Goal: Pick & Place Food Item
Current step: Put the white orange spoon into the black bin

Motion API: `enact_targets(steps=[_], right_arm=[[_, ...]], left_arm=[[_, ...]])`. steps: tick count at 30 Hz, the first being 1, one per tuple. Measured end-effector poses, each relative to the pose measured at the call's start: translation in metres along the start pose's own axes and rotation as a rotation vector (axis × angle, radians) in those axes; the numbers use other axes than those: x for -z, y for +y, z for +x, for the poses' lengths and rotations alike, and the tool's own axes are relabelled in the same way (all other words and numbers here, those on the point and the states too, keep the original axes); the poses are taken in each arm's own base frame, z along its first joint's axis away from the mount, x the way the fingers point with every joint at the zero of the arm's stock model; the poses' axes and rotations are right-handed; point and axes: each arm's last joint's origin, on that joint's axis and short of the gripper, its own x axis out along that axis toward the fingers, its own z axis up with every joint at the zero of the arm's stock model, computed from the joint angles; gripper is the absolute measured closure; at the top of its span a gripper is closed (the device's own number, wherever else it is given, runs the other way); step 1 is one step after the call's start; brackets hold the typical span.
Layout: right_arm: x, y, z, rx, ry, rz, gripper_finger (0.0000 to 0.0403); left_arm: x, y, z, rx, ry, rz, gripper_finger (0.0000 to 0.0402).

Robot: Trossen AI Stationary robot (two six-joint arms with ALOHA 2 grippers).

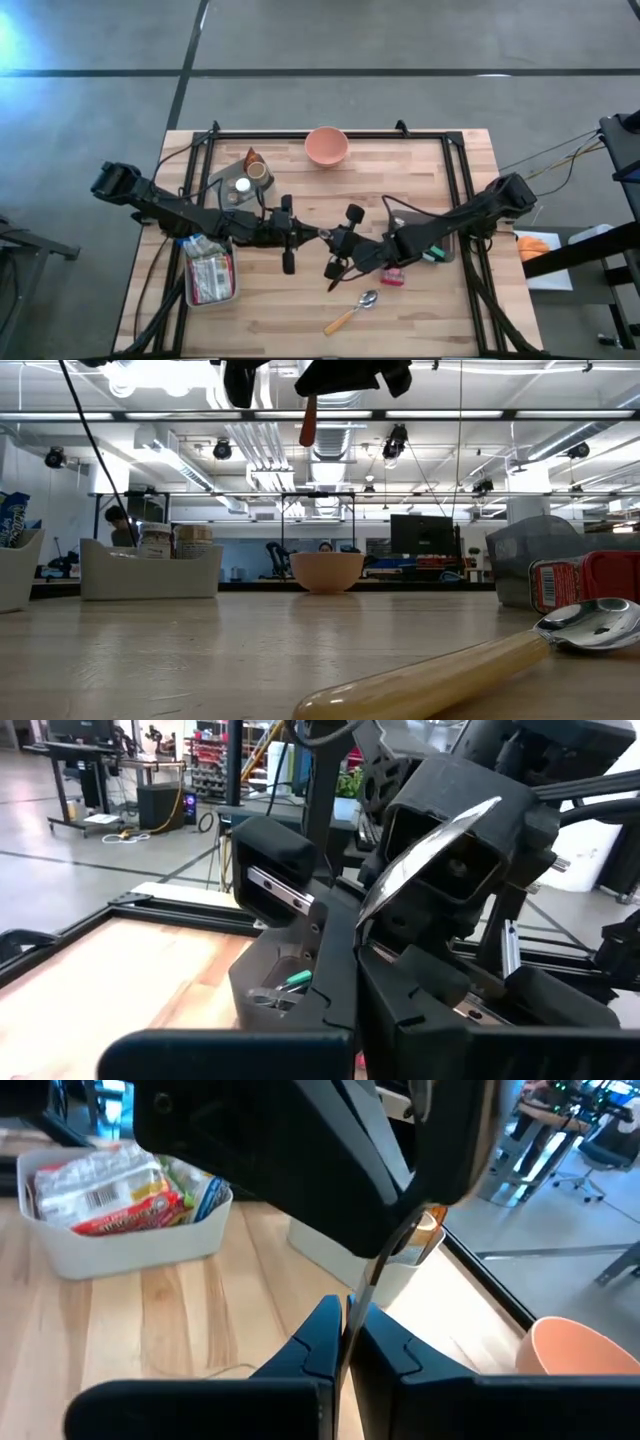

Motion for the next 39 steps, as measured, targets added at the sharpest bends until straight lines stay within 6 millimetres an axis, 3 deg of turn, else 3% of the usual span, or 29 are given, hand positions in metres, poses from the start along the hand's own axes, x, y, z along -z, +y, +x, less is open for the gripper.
enact_targets(steps=[4,15,20,30,39], right_arm=[[-0.006,-0.001,-0.003,-0.005,0.054,-0.032,0.0394],[-0.018,-0.009,-0.009,0.014,0.176,-0.079,0.0395],[-0.023,-0.012,-0.013,0.023,0.181,-0.078,0.0395],[-0.019,-0.031,-0.032,0.061,0.300,-0.079,0.0395],[-0.014,-0.068,-0.071,0.135,0.505,-0.004,0.0395]], left_arm=[[0.001,-0.001,0.000,0.062,0.013,-0.030,0.0379],[0.005,-0.003,0.000,0.115,0.077,-0.086,0.0176],[0.006,-0.002,-0.001,0.113,0.090,-0.133,0.0115],[0.013,0.002,-0.011,0.061,0.253,-0.228,0.0089],[0.032,0.000,-0.015,0.024,0.377,-0.284,0.0089]])
